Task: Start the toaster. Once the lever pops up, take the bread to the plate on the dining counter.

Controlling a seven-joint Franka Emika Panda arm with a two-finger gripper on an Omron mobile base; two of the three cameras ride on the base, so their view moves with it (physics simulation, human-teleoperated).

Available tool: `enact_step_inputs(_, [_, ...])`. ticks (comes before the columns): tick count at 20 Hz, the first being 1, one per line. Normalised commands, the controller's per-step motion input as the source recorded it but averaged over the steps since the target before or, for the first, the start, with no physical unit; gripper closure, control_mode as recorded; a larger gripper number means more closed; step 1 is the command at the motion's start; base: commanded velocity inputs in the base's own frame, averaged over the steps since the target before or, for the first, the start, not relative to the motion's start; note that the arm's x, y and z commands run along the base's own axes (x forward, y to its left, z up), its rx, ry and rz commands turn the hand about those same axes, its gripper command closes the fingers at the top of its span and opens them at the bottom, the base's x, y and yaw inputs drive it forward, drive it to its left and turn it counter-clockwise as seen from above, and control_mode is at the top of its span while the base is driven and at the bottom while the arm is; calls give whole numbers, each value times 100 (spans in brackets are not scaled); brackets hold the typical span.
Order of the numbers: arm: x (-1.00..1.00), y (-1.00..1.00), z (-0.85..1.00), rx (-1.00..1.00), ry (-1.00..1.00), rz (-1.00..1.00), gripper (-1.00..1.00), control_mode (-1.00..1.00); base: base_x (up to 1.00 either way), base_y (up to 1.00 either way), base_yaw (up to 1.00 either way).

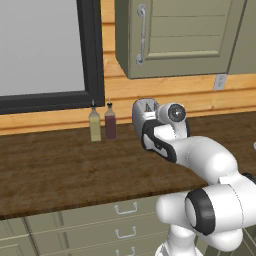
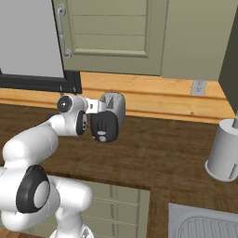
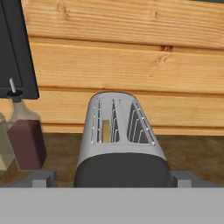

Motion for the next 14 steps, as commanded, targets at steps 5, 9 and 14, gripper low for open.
enact_step_inputs(5, [0, 0, 0, 0, 0, 0, -100, -100, 0, 0, 0])
enact_step_inputs(9, [0, 0, 0, 0, 0, 0, -100, -100, 0, 0, 0])
enact_step_inputs(14, [0, 0, 0, 0, 0, 0, -100, -100, 0, 0, 0])
